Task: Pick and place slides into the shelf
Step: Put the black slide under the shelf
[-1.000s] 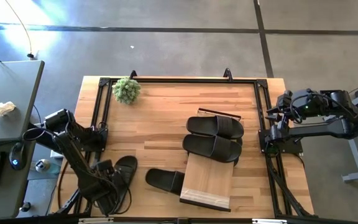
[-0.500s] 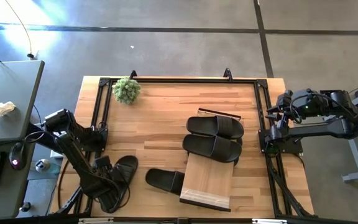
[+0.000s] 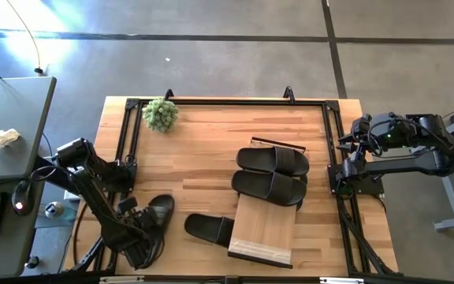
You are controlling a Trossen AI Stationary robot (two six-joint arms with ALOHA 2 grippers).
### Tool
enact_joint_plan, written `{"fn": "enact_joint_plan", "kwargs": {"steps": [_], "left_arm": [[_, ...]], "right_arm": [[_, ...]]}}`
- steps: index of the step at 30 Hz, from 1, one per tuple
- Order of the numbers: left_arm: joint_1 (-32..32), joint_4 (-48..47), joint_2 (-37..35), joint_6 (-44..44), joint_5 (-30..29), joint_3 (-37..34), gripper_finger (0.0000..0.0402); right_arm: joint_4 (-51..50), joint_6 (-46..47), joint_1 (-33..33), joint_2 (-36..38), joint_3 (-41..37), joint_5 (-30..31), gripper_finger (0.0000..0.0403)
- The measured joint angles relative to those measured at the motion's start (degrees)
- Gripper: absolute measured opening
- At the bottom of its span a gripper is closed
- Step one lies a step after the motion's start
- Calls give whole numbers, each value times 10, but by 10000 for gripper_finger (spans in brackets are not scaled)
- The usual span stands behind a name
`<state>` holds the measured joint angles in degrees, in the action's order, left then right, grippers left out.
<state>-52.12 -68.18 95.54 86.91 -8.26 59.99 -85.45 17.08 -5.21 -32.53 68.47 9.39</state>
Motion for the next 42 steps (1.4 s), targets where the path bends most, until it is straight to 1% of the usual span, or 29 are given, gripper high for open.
{"fn": "enact_joint_plan", "kwargs": {"steps": [2,6,11,12,13,15,17,25,29,34,37,42], "left_arm": [[0,-15,1,13,-16,11,17],[0,-78,-1,22,-42,58,6],[1,-213,-1,29,-100,147,4],[5,-223,-2,29,-119,163,4],[10,-219,-5,8,-140,173,5],[24,-213,-16,-49,-174,185,4],[56,-219,-20,-111,-184,192,3],[207,-217,-26,-452,-186,190,2],[273,-218,-36,-585,-197,190,2],[343,-217,-36,-773,-199,190,1],[376,-184,-36,-882,-201,190,1],[417,-73,-36,-1024,-209,190,0]], "right_arm": [[0,0,0,0,0,1,119],[0,0,0,0,0,1,119],[0,0,0,0,0,1,119],[0,-1,0,0,0,1,119],[0,-4,0,0,0,1,119],[0,-7,0,0,0,2,119],[0,-11,0,0,0,9,119],[-2,-21,0,0,0,8,119],[-5,-33,0,0,0,4,119],[-5,-56,0,0,0,4,119],[-5,-56,0,0,0,7,119],[2,-56,0,0,0,13,119]]}}
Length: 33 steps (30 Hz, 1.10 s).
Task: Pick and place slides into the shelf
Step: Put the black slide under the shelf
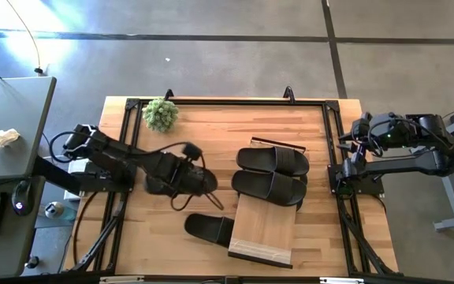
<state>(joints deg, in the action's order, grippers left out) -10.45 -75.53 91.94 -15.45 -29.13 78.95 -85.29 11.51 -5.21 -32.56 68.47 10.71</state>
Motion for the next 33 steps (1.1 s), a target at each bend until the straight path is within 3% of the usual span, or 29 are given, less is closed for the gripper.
{"fn": "enact_joint_plan", "kwargs": {"steps": [3,7,18,33], "left_arm": [[19,80,0,-76,4,-19,0],[36,116,0,-140,7,-58,0],[21,305,0,-169,14,-176,0],[-2,554,1,-173,31,-266,0]], "right_arm": [[2,0,0,0,0,13,119],[7,7,0,0,0,34,119],[7,21,0,0,0,74,119],[7,46,0,0,0,79,119]]}}
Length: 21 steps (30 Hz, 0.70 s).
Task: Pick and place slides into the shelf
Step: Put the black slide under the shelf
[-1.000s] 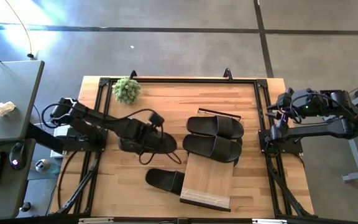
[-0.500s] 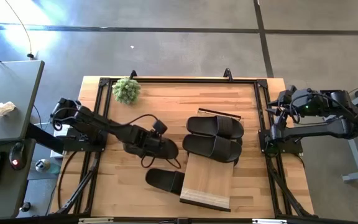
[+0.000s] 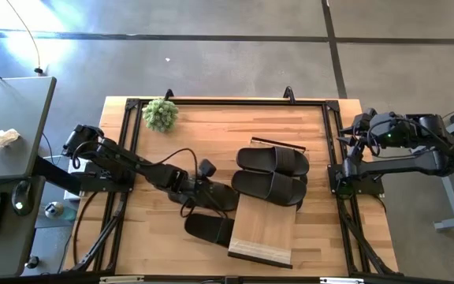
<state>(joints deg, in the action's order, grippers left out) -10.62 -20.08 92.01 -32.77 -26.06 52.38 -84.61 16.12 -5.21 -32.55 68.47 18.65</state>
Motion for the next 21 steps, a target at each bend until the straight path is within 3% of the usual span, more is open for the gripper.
{"fn": "enact_joint_plan", "kwargs": {"steps": [6,21], "left_arm": [[0,6,3,0,36,-1,0],[-52,39,45,-50,36,0,0]], "right_arm": [[0,5,0,0,0,0,119],[-1,16,0,0,0,6,119]]}}
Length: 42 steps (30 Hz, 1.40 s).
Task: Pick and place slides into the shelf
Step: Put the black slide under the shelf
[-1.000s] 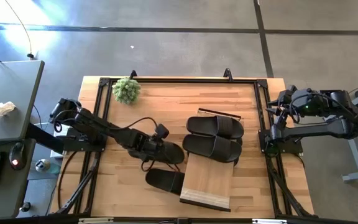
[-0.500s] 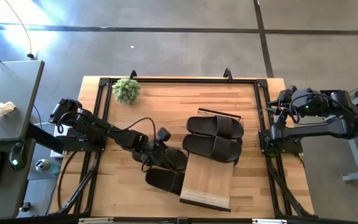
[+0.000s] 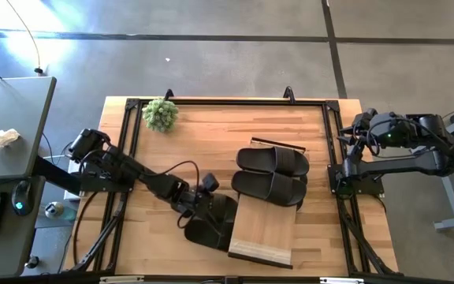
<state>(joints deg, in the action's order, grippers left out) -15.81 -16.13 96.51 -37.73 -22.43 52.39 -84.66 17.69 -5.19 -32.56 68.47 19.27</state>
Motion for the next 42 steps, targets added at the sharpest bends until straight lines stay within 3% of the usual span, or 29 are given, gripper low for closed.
{"fn": "enact_joint_plan", "kwargs": {"steps": [18,22,35,42], "left_arm": [[-7,33,1,5,8,-1,10],[-7,32,1,11,4,-1,34],[-7,26,1,37,-95,-1,135],[-7,25,1,48,-103,-1,184]], "right_arm": [[0,0,0,0,0,5,119],[-1,0,0,0,0,4,119],[-1,0,0,0,0,2,119],[-1,1,0,0,0,-1,119]]}}
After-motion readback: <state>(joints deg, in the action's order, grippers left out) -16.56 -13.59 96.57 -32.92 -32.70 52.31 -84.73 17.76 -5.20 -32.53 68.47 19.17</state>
